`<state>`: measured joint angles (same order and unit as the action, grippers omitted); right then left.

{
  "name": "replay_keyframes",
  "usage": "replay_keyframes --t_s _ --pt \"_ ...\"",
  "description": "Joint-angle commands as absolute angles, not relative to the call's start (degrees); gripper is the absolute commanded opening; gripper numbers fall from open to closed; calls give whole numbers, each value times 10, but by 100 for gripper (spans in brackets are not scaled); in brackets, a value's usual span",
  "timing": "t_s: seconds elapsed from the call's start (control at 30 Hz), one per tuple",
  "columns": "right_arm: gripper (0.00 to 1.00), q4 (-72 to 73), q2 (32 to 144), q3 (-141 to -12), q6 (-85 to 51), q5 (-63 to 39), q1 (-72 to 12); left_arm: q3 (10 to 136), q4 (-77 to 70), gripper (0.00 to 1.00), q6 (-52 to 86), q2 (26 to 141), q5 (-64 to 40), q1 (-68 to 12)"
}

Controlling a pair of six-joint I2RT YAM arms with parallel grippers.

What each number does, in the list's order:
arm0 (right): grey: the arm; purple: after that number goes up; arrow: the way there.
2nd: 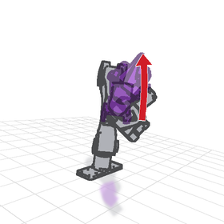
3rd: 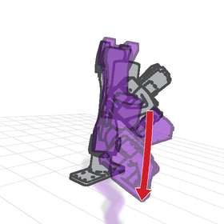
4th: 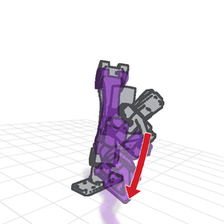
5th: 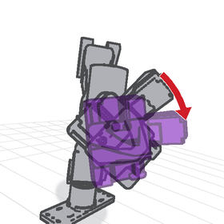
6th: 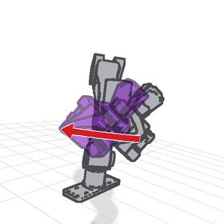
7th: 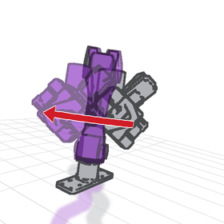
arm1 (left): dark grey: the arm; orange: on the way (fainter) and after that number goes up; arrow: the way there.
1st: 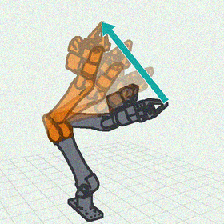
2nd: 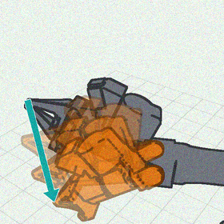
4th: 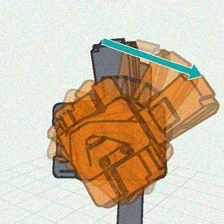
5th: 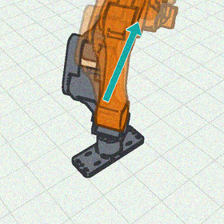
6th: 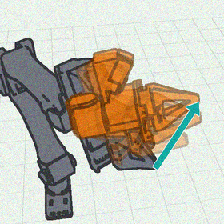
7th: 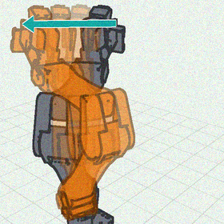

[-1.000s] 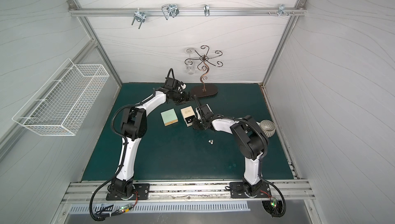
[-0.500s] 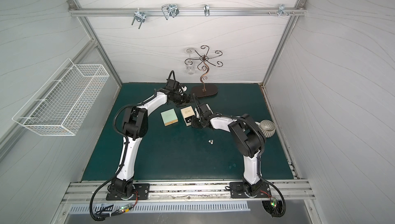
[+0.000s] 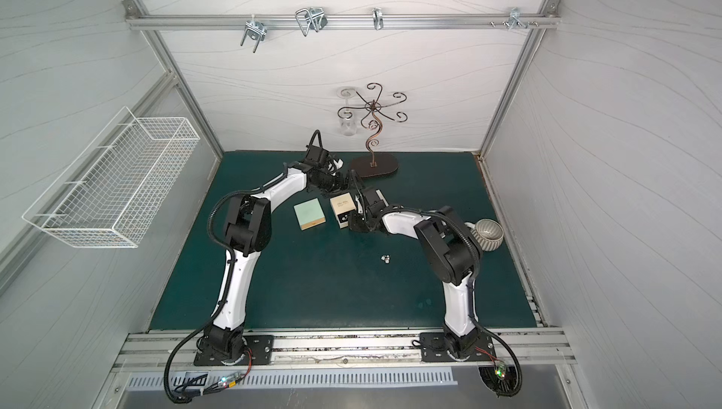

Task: Place the earrings into the drawer-style jewelry box
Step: Close the drawer of the jewelry box.

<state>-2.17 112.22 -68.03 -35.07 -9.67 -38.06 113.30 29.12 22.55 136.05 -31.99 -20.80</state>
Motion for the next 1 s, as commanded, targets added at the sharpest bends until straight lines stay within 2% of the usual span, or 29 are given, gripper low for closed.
replay_keyframes --t_s 0.0,0.97 --pt "16 -23 1137 -695 -366 -94 -376 1133 290 99 211 1367 -330 -211" --pt "16 61 1187 -709 -434 -93 -367 1131 306 99 199 1360 -337 -212"
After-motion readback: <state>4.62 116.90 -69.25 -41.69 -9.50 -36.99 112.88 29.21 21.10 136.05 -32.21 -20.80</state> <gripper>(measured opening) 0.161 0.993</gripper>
